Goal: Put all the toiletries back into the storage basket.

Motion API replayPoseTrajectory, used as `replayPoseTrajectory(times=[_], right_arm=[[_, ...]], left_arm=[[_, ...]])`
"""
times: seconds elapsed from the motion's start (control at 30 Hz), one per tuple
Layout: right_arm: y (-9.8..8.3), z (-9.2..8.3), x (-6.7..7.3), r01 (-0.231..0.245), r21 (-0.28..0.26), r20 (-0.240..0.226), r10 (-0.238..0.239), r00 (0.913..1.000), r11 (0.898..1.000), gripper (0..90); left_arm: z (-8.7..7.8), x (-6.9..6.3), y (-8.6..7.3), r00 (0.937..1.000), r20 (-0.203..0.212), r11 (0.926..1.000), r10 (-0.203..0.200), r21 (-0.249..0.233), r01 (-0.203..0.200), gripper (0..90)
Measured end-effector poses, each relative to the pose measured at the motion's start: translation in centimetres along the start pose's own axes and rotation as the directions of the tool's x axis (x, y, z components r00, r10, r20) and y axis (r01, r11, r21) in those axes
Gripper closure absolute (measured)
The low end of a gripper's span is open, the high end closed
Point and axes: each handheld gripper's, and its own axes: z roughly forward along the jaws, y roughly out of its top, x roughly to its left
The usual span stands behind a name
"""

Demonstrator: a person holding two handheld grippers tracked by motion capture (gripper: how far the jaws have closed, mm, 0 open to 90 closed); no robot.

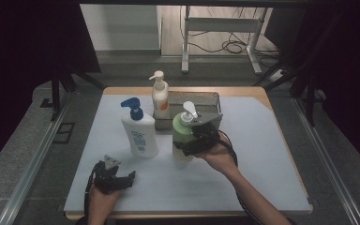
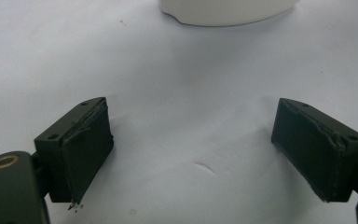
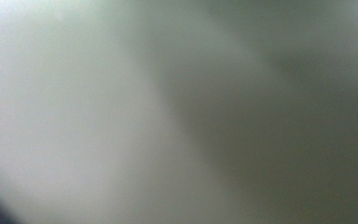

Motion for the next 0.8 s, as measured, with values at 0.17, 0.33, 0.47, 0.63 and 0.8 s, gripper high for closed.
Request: replayPoseTrajectory(times=[0.17, 0.33, 0.47, 0.63, 0.8], right_arm=[[0.8, -0.2, -0.3, -0.004, -0.010, 0.019, 0.004, 0.9998, 1.000, 12.3], [1.6, -0.3, -0.7, -0.010, -0.022, 0.043, 0.011, 0.9990, 1.000, 12.3], [2.2, -0.4, -1.1, -0.019, -0.025, 0.062, 0.021, 0.9978, 0.999, 12.4], [2.8, -0.4, -1.7, -0.028, -0.031, 0.083, 0.031, 0.9961, 0.999, 12.4], [3.5, -0.4, -2.3, -0.039, -0.044, 0.104, 0.043, 0.9936, 0.998, 12.4]], left_arm=[[0.0, 0.0, 0.0, 1.0000, 0.000, 1.0000, -0.001, -0.001, 0.001, 11.7], [0.0, 0.0, 0.0, 1.0000, 0.001, 1.0000, -0.001, -0.001, 0.001, 11.7], [0.0, 0.0, 0.0, 1.0000, 0.001, 1.0000, -0.001, -0.001, 0.001, 11.7], [0.0, 0.0, 0.0, 1.0000, 0.000, 1.0000, 0.001, -0.001, -0.001, 11.7], [0.0, 0.0, 0.0, 1.0000, 0.001, 1.0000, 0.000, 0.000, 0.000, 11.7]])
